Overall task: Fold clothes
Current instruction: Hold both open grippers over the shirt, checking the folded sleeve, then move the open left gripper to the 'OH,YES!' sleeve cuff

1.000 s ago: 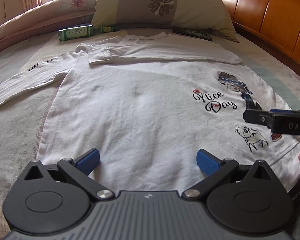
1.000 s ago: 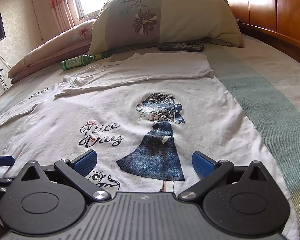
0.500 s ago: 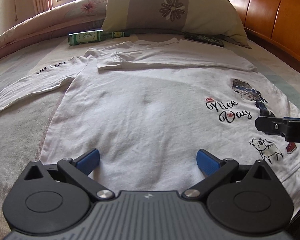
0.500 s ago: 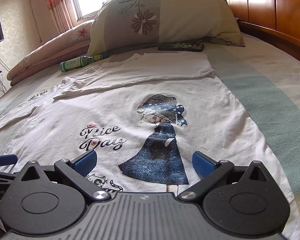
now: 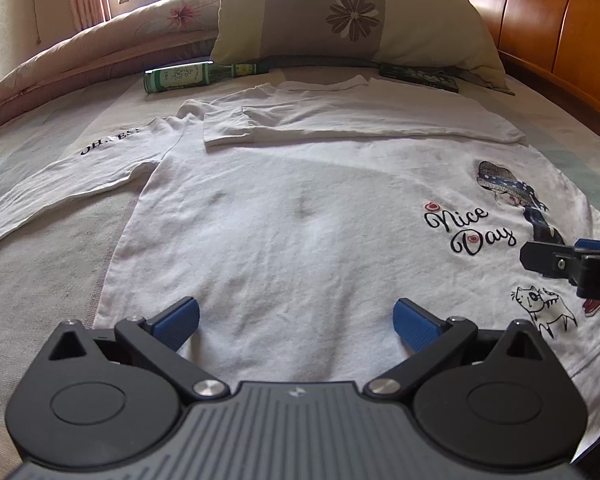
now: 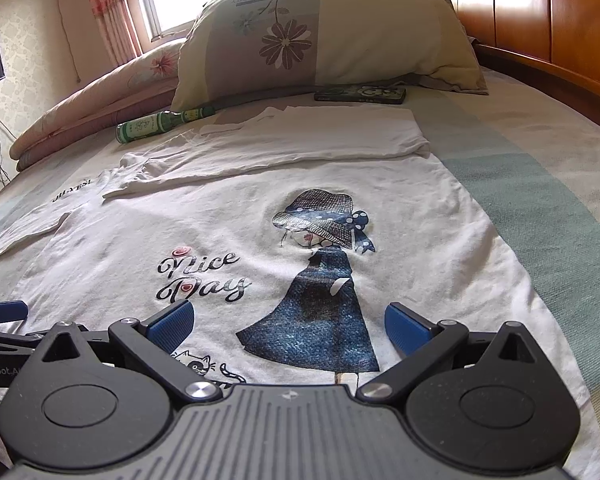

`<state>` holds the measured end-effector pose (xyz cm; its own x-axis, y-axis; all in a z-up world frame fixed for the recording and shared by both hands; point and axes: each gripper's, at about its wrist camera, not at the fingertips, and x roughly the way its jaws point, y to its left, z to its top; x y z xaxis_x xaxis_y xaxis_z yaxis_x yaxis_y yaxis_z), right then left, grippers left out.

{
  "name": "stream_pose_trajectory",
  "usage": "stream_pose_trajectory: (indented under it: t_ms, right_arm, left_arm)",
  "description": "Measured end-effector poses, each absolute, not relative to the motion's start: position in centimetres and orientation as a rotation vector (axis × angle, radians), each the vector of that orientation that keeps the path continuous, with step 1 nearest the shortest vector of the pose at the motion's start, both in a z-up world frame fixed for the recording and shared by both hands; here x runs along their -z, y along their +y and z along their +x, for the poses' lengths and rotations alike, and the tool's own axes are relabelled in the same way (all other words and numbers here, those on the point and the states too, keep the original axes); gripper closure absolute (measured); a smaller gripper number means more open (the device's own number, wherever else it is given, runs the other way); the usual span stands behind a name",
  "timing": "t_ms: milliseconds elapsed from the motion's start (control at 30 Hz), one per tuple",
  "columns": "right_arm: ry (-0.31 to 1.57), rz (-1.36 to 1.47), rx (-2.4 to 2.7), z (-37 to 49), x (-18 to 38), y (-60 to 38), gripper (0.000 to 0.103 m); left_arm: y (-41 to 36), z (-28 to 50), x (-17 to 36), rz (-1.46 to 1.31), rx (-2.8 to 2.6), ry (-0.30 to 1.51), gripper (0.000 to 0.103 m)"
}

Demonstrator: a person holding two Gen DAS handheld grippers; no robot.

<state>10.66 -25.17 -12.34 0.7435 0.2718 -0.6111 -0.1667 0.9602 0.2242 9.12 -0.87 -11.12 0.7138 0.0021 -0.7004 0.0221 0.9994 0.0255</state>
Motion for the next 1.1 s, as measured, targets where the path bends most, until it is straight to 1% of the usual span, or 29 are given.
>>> stream_pose_trajectory:
  t_ms: [133, 233, 433, 533, 667, 800, 1100]
  right_arm:
    - [0.683, 0.207, -0.243, 10.8, 12.1, -25.1, 0.000]
    - [0.656, 0.226, -0.276, 10.8, 11.7, -24.3, 0.000]
    - [0.628, 0.233, -0.353, 11.1, 11.2, -21.8, 0.000]
    - [0.638, 0.251, -0.383, 11.4, 11.2, -20.7, 0.000]
    - [0.648, 0.255, -0.421, 11.6, 11.3, -19.0, 0.000]
    - [0.649, 0.244, -0.484, 11.5, 11.2, -17.2, 0.000]
    - [0.607, 0.060, -0.664, 9.2, 9.1, -12.5, 0.000]
  left_arm:
    - [2.5, 9.9, 7.7, -0.088, 0.019, 0.723, 0.001]
    - [6.2, 10.6, 3.7, -0.162, 0.002, 0.661, 0.001]
    - [15.9, 11.5, -5.9, -0.147, -0.145, 0.508, 0.001]
    - [20.6, 11.9, -7.7, -0.161, -0.221, 0.486, 0.001]
    - [26.1, 12.5, -5.2, -0.242, -0.305, 0.525, 0.001]
    - [30.4, 12.5, 1.0, -0.376, -0.352, 0.608, 0.001]
    - [35.0, 10.0, 10.3, -0.591, -0.364, 0.649, 0.001]
